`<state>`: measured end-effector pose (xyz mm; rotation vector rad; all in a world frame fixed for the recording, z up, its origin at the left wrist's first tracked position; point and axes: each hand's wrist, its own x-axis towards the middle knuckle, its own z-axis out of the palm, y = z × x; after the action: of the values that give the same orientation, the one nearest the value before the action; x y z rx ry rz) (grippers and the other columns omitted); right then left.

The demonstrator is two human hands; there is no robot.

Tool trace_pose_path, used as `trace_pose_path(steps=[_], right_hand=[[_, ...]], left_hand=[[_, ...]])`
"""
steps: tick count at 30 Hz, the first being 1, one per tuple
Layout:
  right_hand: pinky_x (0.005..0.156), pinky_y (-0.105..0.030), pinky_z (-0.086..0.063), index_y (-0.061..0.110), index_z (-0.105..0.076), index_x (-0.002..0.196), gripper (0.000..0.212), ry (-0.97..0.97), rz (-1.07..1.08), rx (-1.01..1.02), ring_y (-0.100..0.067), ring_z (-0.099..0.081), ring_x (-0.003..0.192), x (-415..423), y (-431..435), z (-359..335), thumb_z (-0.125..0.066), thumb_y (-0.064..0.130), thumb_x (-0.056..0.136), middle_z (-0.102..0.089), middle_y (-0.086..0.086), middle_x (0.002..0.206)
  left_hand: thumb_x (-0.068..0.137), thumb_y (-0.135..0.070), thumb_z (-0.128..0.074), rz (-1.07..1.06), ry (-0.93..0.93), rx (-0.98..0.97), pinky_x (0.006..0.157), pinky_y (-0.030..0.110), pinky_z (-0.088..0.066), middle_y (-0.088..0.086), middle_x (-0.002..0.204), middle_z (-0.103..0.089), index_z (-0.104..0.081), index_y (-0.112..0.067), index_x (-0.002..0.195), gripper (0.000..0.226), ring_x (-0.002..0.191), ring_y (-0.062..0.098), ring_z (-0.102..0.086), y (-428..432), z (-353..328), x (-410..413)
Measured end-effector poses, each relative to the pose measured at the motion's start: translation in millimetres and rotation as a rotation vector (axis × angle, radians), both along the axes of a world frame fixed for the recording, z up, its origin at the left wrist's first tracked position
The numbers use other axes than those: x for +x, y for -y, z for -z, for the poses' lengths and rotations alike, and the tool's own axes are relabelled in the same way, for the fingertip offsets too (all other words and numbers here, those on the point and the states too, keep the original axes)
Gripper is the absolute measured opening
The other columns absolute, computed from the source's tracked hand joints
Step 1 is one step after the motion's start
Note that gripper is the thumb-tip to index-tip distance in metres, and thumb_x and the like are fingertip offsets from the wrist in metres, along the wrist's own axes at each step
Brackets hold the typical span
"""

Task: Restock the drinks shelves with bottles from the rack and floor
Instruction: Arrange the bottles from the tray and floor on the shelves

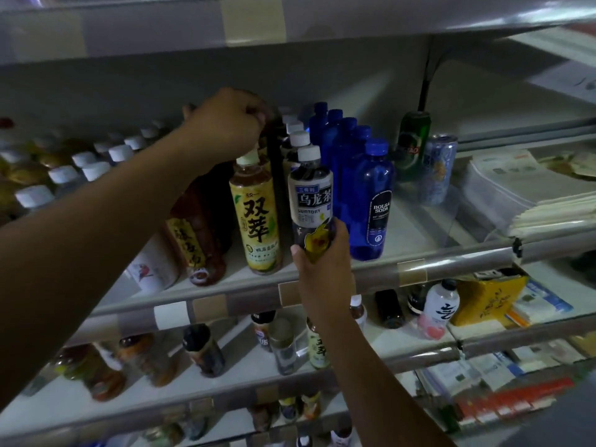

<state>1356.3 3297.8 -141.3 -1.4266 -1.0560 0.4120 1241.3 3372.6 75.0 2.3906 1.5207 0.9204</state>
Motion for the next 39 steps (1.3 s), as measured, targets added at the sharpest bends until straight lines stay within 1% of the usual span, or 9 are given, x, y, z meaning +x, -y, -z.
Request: trace_pose_path(steps=[3, 5, 8, 14, 17, 23, 32, 35, 39], right_hand=[[0.103, -0.047, -0.048, 0.026, -0.033, 0.145, 0.075, 0.0, 0.008, 0.0, -0.016, -0.052, 0.127, 2.4, -0.2, 0.0, -0.076, 0.029, 0.084, -0.052, 0.006, 0.139], [0.104, -0.048, -0.047, 0.024, -0.032, 0.146, 0.079, 0.014, 0.026, -0.013, -0.02, -0.05, 0.128, 2.6, -0.1, 1.1, -0.078, 0.025, 0.082, -0.048, 0.001, 0.141], [0.112, -0.046, -0.036, 0.019, -0.024, 0.148, 0.091, 0.129, 0.123, 0.029, -0.03, -0.036, 0.137, -12.2, 9.6, 5.9, -0.08, 0.022, 0.078, -0.033, -0.011, 0.15], [0.102, -0.026, -0.042, 0.015, -0.039, 0.142, 0.072, 0.282, 0.015, 0.1, -0.02, -0.049, 0.124, -63.4, 29.5, 16.6, -0.07, 0.029, 0.08, -0.046, -0.009, 0.139], [0.097, -0.038, -0.053, 0.008, -0.041, 0.143, 0.071, 0.35, 0.027, 0.066, -0.023, -0.056, 0.12, -67.2, 23.3, 14.0, -0.069, 0.029, 0.081, -0.053, -0.013, 0.134], [0.094, -0.033, -0.047, 0.007, -0.04, 0.144, 0.075, 0.446, 0.089, 0.062, -0.023, -0.063, 0.109, -70.3, 12.5, 6.7, -0.078, 0.025, 0.081, -0.062, -0.011, 0.125], [0.096, -0.039, -0.048, 0.006, -0.042, 0.143, 0.068, 0.465, 0.117, 0.044, -0.028, -0.063, 0.113, -68.8, 7.7, 2.6, -0.075, 0.016, 0.084, -0.062, -0.014, 0.126], [0.094, -0.039, -0.048, 0.007, -0.045, 0.14, 0.071, 0.436, 0.132, 0.07, -0.029, -0.063, 0.111, -70.2, 10.6, 5.7, -0.079, 0.016, 0.078, -0.062, -0.014, 0.124], [0.091, -0.038, -0.051, 0.012, -0.044, 0.135, 0.067, 0.37, 0.092, 0.139, -0.027, -0.061, 0.11, -85.2, 17.5, 12.3, -0.077, 0.014, 0.077, -0.061, -0.014, 0.123]], left_hand=[[0.097, -0.028, -0.048, -0.078, -0.114, 0.023, 0.118, 0.055, -0.009, -0.01, 0.119, -0.063, -0.069, -0.037, 0.103, 0.023, 0.121, 0.017, -0.049, 9.8, -0.1, -11.8], [0.096, -0.031, -0.052, -0.103, -0.206, 0.024, 0.116, 0.046, -0.017, -0.009, 0.121, -0.062, -0.07, -0.035, 0.108, 0.022, 0.123, 0.02, -0.048, 15.5, 0.2, -18.2], [0.092, -0.039, -0.062, -0.019, -0.306, -0.026, 0.092, 0.029, -0.039, -0.005, 0.109, -0.06, -0.066, -0.025, 0.121, 0.032, 0.105, 0.015, -0.054, 19.5, 7.5, -27.7], [0.09, -0.034, -0.068, 0.03, -0.177, 0.059, 0.062, 0.025, -0.039, -0.001, 0.099, -0.055, -0.052, -0.016, 0.116, 0.036, 0.081, 0.014, -0.053, 13.8, 33.7, -32.0], [0.09, -0.025, -0.069, 0.02, -0.124, 0.064, 0.066, 0.028, -0.041, 0.002, 0.098, -0.057, -0.053, -0.015, 0.111, 0.029, 0.08, 0.018, -0.055, 13.6, 37.9, -32.2], [0.089, -0.023, -0.069, 0.03, -0.123, 0.093, 0.07, 0.029, -0.041, -0.004, 0.095, -0.052, -0.056, -0.015, 0.113, 0.029, 0.084, 0.019, -0.052, 19.2, 37.2, -32.3], [0.088, -0.02, -0.07, 0.037, 0.05, 0.068, 0.056, 0.021, -0.035, -0.018, 0.073, -0.045, -0.058, -0.016, 0.109, 0.024, 0.065, 0.005, -0.047, 21.5, 43.6, -34.3], [0.09, -0.025, -0.068, 0.05, 0.072, 0.011, 0.058, 0.017, -0.038, -0.016, 0.081, -0.05, -0.057, -0.018, 0.118, 0.031, 0.075, 0.008, -0.052, 27.2, 41.1, -32.2], [0.096, -0.027, -0.061, 0.051, 0.101, -0.05, 0.082, 0.023, -0.048, -0.001, 0.116, -0.062, -0.047, -0.02, 0.138, 0.046, 0.107, 0.016, -0.059, 39.2, 32.9, -43.7]])
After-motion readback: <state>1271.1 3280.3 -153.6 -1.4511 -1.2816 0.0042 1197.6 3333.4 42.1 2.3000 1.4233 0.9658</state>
